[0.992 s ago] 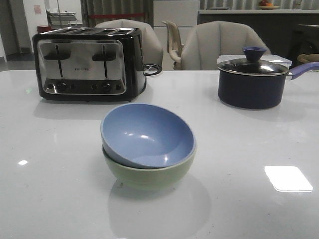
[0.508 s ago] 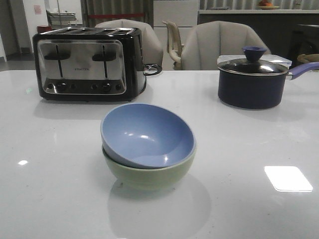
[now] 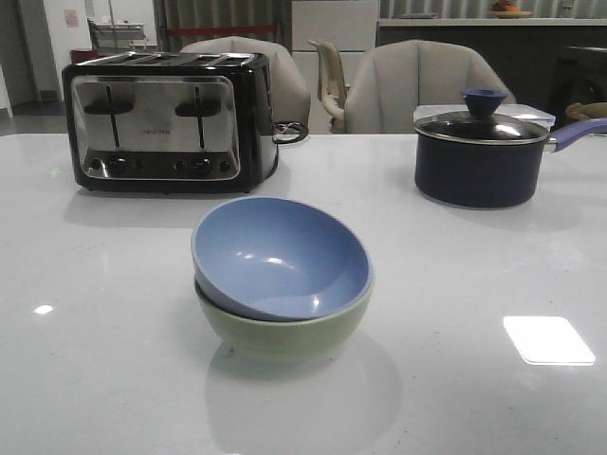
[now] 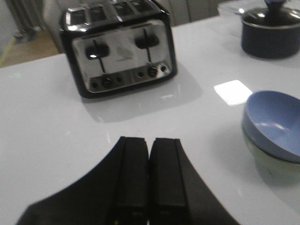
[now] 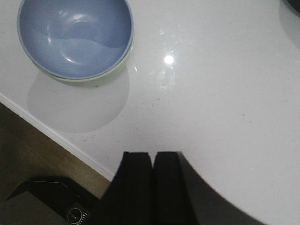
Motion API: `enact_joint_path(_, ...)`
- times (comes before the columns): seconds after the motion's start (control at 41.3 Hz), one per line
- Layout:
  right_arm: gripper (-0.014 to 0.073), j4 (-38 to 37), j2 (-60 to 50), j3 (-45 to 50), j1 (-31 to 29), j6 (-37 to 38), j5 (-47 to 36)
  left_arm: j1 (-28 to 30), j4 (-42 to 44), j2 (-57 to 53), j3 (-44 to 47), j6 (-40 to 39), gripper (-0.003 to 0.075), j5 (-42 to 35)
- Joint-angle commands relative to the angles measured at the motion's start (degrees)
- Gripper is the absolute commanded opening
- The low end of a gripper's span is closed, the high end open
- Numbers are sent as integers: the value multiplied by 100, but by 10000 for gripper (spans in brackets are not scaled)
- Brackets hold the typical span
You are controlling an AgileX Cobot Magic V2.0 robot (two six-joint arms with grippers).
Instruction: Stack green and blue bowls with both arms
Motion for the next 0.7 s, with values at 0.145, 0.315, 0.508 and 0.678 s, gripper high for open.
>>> enact_joint_path(0.145,34,-64,-27,-138,4,-47,-374,803,-436,-1175,1287,-21,102,-1538)
enact_joint_path(0.315,34,-64,-27,-138,4,-47,-374,1071,-768,-1546,1706,-21,102,-1613)
enact_joint_path(0.508,34,-64,-27,-138,4,-47,-351,1086,-768,-1572,1800,-21,102,-2015)
enact_joint_path(0.678,34,-64,-27,-138,4,-47,-345,1031,-768,-1572,1800,-21,102,-2116)
